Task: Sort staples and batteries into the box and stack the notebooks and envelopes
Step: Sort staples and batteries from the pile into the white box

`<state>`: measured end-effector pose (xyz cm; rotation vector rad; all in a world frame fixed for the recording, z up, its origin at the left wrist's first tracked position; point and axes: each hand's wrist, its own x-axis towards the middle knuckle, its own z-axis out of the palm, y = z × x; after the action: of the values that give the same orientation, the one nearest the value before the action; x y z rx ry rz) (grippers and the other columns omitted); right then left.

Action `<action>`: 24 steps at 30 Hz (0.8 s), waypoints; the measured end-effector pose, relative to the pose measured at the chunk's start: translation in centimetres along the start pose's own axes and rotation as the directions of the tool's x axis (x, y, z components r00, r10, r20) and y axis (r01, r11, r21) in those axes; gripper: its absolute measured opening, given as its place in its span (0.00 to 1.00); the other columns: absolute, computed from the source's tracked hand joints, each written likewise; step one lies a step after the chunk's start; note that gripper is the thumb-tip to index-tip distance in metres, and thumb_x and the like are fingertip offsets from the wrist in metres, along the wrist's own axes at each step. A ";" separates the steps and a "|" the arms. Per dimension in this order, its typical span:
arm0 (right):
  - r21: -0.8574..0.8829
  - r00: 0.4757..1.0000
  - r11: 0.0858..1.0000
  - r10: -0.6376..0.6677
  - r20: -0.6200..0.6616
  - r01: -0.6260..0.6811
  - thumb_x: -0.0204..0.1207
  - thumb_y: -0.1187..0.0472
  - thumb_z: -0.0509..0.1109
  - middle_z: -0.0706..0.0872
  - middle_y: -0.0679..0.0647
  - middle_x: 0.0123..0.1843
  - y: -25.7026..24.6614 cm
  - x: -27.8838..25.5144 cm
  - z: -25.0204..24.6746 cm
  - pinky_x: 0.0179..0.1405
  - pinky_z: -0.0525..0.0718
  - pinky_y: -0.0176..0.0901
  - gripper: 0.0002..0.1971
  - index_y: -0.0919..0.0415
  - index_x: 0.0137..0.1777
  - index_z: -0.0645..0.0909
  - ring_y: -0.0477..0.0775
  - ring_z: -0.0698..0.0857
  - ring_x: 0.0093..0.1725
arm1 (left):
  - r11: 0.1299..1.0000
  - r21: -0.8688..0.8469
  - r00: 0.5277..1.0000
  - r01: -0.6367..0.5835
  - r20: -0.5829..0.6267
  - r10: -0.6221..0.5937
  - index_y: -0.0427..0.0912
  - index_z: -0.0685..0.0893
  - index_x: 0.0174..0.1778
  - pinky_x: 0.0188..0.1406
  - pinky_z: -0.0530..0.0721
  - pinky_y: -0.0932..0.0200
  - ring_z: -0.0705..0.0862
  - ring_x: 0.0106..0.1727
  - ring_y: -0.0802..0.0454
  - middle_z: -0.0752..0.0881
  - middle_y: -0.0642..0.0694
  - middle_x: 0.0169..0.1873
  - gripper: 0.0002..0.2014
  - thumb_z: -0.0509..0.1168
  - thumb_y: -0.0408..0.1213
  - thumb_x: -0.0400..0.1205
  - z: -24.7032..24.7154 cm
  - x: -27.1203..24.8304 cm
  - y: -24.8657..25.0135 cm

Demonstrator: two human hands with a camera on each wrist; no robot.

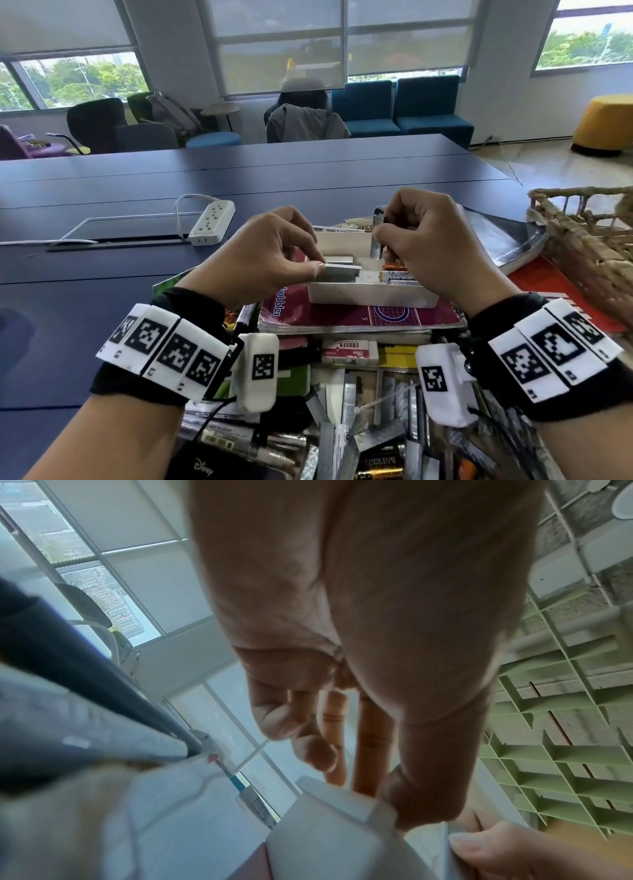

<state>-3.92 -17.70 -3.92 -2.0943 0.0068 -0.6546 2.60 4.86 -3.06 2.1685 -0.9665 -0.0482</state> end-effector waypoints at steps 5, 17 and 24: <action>0.010 1.000 1.000 0.003 -0.005 -0.003 0.73 0.66 0.77 0.86 0.56 0.28 0.2 0.1 0.0 0.37 0.91 0.64 0.09 0.61 0.36 0.80 0.57 0.89 0.29 | 0.999 0.049 1.000 0.004 0.024 -0.006 0.53 0.94 0.37 0.39 0.81 0.65 0.82 0.36 0.52 0.83 0.58 0.48 0.04 0.80 0.39 0.76 -0.1 0.0 0.2; 0.001 1.000 1.000 0.009 0.006 -0.009 0.74 0.67 0.77 0.86 0.55 0.28 0.3 0.0 0.0 0.35 0.90 0.60 0.09 0.61 0.35 0.80 0.60 0.88 0.29 | 0.998 0.066 0.997 0.019 0.071 -0.023 0.54 0.93 0.39 0.43 0.81 0.59 0.81 0.40 0.50 0.81 0.59 0.48 0.04 0.77 0.42 0.79 -0.1 0.1 0.3; 0.019 0.999 1.000 0.016 0.028 -0.017 0.75 0.68 0.76 0.86 0.54 0.26 0.1 -0.1 0.0 0.33 0.89 0.56 0.08 0.64 0.37 0.80 0.59 0.88 0.29 | 0.991 0.133 0.996 0.022 0.087 -0.034 0.51 0.93 0.37 0.38 0.79 0.66 0.82 0.38 0.53 0.81 0.57 0.48 0.04 0.78 0.40 0.78 0.0 0.2 0.8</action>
<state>-3.93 -17.71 -4.06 -2.0823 0.0018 -0.6133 2.27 4.39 -2.48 2.3186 -1.0148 -0.0971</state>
